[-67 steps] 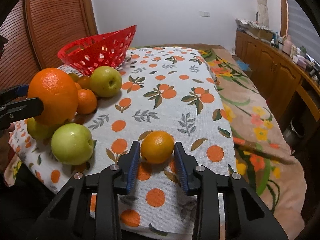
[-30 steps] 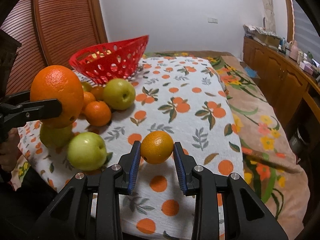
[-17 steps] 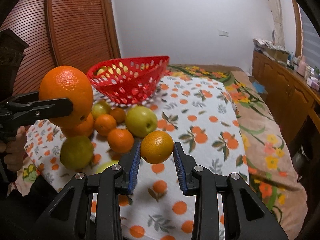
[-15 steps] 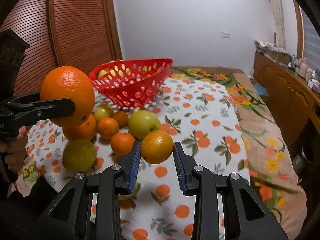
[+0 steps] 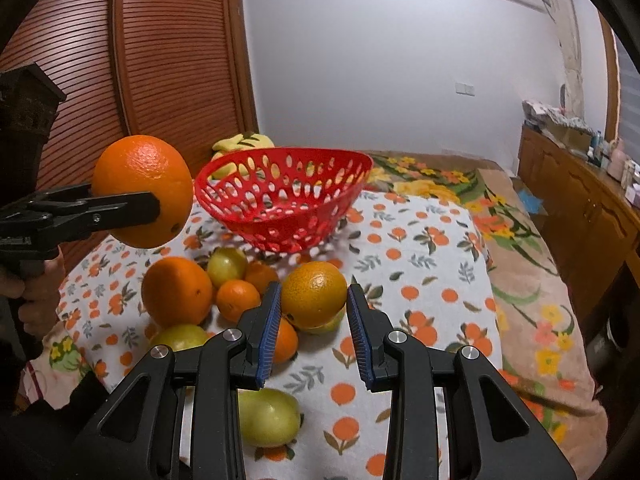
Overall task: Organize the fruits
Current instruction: 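Lift and carry the tangerine and orange over the red basket with both tools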
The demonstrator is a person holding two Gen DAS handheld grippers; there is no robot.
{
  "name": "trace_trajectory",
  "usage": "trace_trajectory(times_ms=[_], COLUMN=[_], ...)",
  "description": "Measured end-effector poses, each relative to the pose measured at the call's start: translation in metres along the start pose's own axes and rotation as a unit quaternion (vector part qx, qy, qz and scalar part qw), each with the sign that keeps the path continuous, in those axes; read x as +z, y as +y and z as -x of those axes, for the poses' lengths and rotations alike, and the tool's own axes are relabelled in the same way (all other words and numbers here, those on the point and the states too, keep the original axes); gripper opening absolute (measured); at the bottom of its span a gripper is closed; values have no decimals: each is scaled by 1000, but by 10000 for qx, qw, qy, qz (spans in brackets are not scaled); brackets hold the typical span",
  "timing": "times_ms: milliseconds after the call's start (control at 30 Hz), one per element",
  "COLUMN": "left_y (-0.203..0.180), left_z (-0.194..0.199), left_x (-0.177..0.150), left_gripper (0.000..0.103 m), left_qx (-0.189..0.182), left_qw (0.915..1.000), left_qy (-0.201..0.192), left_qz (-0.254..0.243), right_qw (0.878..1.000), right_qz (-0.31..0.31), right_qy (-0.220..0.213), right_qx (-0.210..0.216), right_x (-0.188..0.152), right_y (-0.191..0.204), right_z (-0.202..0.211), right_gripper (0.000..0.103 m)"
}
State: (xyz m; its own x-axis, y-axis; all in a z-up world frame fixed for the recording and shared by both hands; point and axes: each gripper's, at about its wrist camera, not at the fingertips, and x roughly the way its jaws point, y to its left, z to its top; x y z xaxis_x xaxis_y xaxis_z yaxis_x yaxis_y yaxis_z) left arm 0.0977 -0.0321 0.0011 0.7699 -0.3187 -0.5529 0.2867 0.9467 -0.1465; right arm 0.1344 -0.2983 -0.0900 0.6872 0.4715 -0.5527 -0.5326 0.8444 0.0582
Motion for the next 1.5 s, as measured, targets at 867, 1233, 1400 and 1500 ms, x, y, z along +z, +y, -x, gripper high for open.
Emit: trace_trajectory(times_ms=[867,1233,1400,1500], left_y=[46,65,72,75], left_z=[-44,-90,-104,-112], left_x=[39,53,55,56], left_gripper=[88,88,88,88], left_qx=[185,163,135,109], left_qw=[9997,9987,9981,9977], left_qy=[127,484,589,661], left_qz=[60,80,89,87], right_qw=[9988,9952,9925,9919], right_qz=[363,585,650,610], right_qy=[85,517,772,849], right_qx=[311,598,687,718], right_x=[68,91,91,90], right_y=[4,0,-3,-5], right_z=[-65,-115,-135,-140], right_gripper=[32,33,33,33])
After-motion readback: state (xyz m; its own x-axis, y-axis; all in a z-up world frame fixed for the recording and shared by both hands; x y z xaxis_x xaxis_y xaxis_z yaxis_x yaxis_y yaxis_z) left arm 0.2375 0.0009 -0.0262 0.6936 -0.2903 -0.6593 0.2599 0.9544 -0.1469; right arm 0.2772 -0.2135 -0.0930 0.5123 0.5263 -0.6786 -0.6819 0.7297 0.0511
